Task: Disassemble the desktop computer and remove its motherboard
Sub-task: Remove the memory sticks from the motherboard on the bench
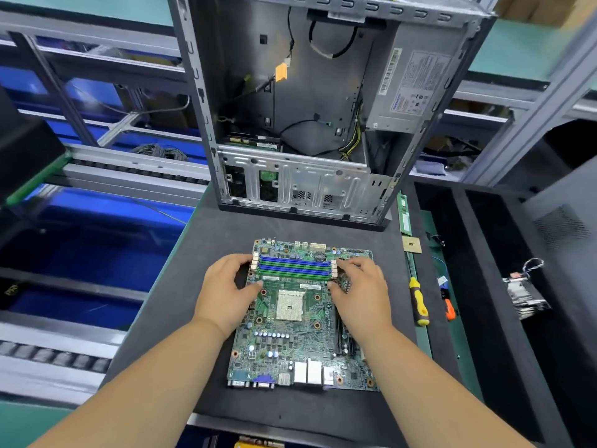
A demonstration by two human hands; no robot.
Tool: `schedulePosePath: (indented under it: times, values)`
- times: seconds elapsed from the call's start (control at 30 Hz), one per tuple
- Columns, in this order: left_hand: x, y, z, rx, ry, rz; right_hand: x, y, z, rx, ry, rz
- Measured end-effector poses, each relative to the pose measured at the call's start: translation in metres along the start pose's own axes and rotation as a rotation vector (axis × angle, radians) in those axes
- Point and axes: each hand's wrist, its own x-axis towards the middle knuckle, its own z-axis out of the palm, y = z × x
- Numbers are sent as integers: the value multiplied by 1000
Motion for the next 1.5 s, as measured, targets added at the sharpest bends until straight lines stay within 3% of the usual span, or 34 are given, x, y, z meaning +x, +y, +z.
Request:
schedulePosePath:
  times: [0.5,0.73,1.17,1.5]
  values:
    - [2,-3,4,0,-6,-8,2,0,-2,-10,-56,-55]
    - [0,0,4,13,7,-36,-1,-2,-5,125,-41,105]
    - [-3,-3,4,-51,54,-17,-2,2,-2,79,9,32]
    - [-4,-4,4,33,24,90,-3,-5,-3,-93,-1,-95]
